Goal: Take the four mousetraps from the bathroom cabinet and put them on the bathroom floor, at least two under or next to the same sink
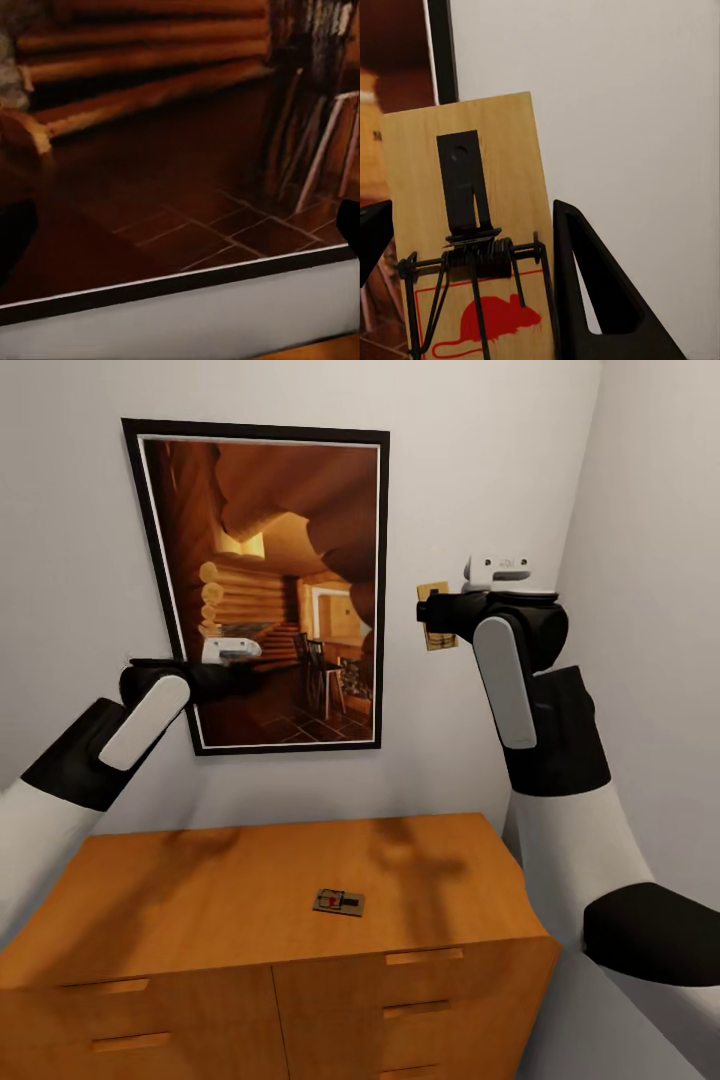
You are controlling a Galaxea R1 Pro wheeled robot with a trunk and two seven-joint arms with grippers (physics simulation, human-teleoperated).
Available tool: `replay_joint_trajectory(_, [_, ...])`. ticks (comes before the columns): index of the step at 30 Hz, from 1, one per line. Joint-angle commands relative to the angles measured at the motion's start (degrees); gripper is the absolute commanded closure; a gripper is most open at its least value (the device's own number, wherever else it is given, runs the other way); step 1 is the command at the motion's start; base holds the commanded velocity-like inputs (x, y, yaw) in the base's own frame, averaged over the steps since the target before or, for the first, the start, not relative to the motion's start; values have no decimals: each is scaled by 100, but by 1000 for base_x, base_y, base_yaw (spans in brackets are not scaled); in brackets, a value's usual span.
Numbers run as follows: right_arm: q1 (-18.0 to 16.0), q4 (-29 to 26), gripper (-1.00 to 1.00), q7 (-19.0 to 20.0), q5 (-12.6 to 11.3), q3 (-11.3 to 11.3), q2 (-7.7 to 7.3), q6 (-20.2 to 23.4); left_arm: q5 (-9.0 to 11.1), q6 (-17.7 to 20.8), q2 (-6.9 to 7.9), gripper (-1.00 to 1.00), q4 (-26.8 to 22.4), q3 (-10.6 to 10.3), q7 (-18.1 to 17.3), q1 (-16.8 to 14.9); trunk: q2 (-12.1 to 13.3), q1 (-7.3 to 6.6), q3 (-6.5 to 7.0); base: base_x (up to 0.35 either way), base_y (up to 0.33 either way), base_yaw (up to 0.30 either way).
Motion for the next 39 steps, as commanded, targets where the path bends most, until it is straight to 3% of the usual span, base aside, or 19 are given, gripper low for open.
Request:
replay_joint_trajectory(1, [-4,-1,100,-69,-68,4,0,14,27,-101,1,-100,144,-16,-14,-9,-7,1,-9,0,0,0])
replay_joint_trajectory(6, [5,44,100,-71,-58,4,0,14,-86,-973,-37,-100,998,-22,-219,100,-7,1,-9,0,0,0])
replay_joint_trajectory(8, [7,69,100,-72,-56,4,-2,14,-119,-1293,-133,-100,1433,-25,-257,151,-7,1,-9,0,0,0])
replay_joint_trajectory(16, [8,262,100,-83,-54,5,-2,14,-146,-1566,-582,-100,2748,-29,-322,198,-7,1,-9,0,0,0])
replay_joint_trajectory(17, [8,330,100,-85,-54,5,-1,14,-151,-1578,-700,-100,2929,-32,-345,203,-7,1,-9,0,0,0])
replay_joint_trajectory(21, [9,457,100,-88,-54,5,-1,14,-147,-1569,-853,-100,3143,-33,-386,206,-7,1,-9,0,0,0])
replay_joint_trajectory(34, [7,711,100,-98,-54,-10,-1,14,-53,76,-1014,-100,3283,-1,-332,203,-7,1,-9,0,0,0])
replay_joint_trajectory(39, [2,789,100,-98,-54,-19,-1,14,-45,509,-1115,-100,3460,19,-58,203,-7,1,-9,0,0,0])
